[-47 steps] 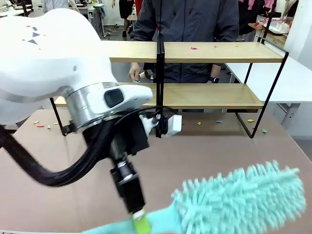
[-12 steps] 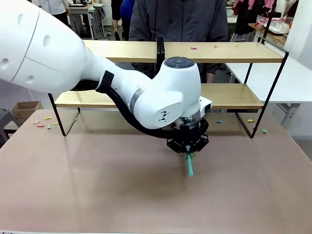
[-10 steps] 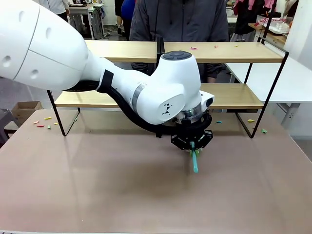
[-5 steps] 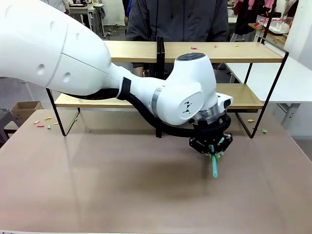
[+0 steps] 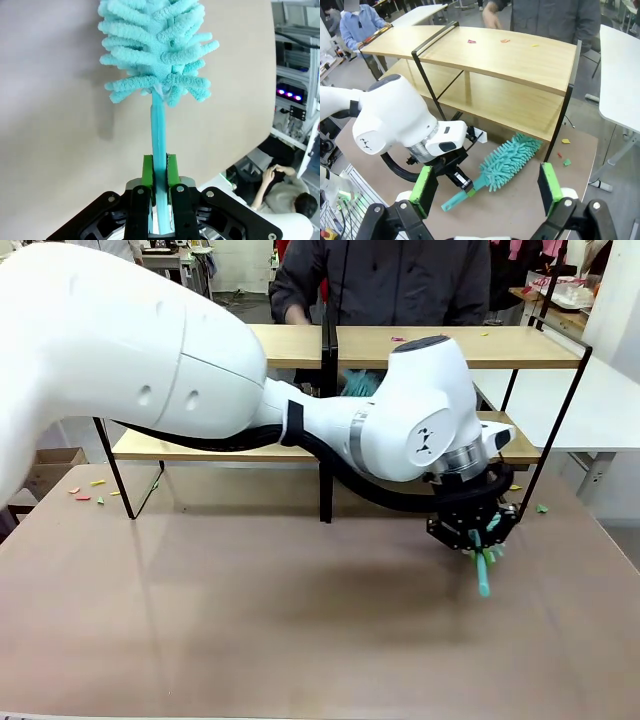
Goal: Clean the shelves.
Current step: Clean another randomly selected level of the Shelf with the Duster.
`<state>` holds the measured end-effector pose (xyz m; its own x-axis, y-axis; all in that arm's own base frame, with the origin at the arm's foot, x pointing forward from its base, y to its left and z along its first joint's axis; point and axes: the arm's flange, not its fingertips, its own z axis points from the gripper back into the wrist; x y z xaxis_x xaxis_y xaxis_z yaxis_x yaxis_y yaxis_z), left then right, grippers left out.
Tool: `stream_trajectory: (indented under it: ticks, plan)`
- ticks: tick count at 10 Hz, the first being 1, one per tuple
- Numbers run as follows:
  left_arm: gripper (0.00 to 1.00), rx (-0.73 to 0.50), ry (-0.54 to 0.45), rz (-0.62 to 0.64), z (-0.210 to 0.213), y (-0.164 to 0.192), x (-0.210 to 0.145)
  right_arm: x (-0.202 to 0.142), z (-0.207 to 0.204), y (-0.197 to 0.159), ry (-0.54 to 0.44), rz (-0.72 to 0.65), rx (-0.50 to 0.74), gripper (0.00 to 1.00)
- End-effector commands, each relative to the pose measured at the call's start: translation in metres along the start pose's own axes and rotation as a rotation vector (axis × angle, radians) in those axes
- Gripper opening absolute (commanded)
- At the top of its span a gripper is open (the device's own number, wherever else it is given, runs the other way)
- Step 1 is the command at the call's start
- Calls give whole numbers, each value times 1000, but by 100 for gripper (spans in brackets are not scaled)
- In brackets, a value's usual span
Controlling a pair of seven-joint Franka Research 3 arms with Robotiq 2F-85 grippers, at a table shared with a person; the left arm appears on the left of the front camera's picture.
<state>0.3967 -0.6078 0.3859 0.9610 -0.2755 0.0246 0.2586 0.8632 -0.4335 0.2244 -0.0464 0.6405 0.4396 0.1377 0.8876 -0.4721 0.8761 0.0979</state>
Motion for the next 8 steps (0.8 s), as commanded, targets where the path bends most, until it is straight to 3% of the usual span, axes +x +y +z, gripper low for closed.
stream_trajectory:
  ticks: [1,2,4,8]
  plan:
    - [12,-92,27,-7,-1,-24,19,1,0,0,-1,0,-1,100]
    - [12,-231,28,11,-2,-35,26,1,0,0,-1,0,-1,100]
    - [12,-385,-69,19,7,-34,30,1,0,0,-1,0,-1,100]
    - [12,-311,-54,-61,21,-23,12,1,0,0,-1,0,-1,100]
